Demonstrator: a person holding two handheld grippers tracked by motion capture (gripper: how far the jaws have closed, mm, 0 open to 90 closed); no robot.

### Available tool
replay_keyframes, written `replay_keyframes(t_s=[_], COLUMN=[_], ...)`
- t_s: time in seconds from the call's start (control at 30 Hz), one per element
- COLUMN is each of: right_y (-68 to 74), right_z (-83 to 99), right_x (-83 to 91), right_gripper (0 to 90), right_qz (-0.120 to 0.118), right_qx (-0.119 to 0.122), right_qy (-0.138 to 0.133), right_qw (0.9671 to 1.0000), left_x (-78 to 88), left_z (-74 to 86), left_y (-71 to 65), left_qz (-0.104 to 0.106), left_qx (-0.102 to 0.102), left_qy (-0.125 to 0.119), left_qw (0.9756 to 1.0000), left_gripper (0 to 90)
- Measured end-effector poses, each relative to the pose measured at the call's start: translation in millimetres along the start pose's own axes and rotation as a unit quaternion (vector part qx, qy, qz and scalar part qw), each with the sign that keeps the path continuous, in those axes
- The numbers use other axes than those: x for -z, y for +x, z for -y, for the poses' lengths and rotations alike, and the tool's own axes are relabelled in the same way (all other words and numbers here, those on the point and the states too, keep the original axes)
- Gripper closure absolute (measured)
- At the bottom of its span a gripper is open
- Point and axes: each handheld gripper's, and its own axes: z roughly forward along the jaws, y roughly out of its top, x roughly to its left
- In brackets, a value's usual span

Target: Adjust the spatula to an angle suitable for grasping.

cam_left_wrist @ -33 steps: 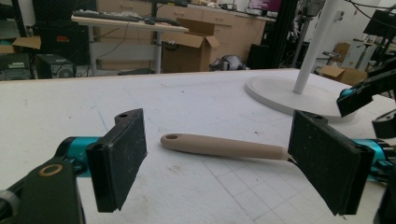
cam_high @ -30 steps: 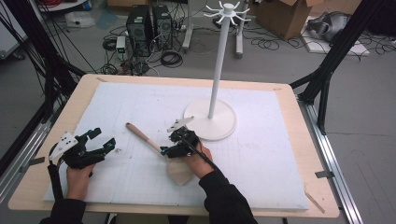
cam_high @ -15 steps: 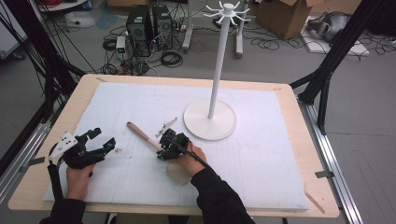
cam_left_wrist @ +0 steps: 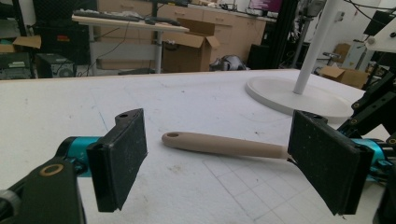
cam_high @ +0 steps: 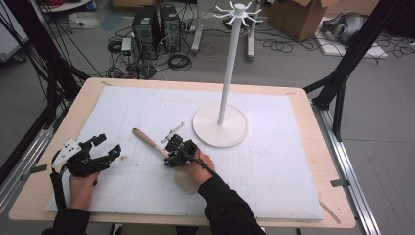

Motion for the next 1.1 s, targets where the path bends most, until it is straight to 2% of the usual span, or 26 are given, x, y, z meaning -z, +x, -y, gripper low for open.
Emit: replay_keyframes(t_s=[0.13,0.23,0.37,0.57,0.67,0.77,0.8,0.87,1.1], right_y=[-1.5,-1.1,2.3,-0.6,-3.3,-8.1,-13.0,-15.6,-27.7], right_z=[0.5,0.4,0.1,2.6,5.6,10.4,15.1,17.9,41.8], right_x=[2.0,2.4,2.9,6.8,12.7,23.1,31.3,35.3,59.2], right_gripper=[77.3,77.4,77.8,77.9,78.0,78.0,77.9,77.9,77.9], right_qz=[0.008,0.01,0.024,0.019,0.013,0.009,0.005,0.004,-0.006], right_qx=[-0.005,-0.004,0.01,0.016,0.015,0.013,0.011,0.009,0.024], right_qy=[0.007,0.008,0.012,0.018,0.017,0.007,0.003,0.001,-0.004], right_qw=[0.9999,0.9999,0.9996,0.9995,0.9997,0.9998,0.9999,1.0,0.9997], left_x=[0.0,0.0,0.0,0.3,0.4,0.5,0.4,0.5,0.6], left_z=[0.1,0.0,0.1,0.1,0.1,0.1,0.1,0.2,0.1], left_y=[0.0,0.0,0.0,0.3,0.5,0.4,0.3,0.3,0.2], left_qz=[0.0,0.0,0.001,0.002,0.003,0.003,0.003,0.003,0.003], left_qx=[0.001,0.001,0.001,0.002,0.002,0.002,0.002,0.002,0.001], left_qy=[0.0,0.0,-0.001,-0.001,-0.002,-0.002,-0.002,-0.002,-0.001], left_qw=[1.0,1.0,1.0,1.0,1.0,1.0,1.0,1.0,1.0], left_gripper=[19.9,19.9,19.9,19.9,19.9,19.9,19.9,19.9,19.9])
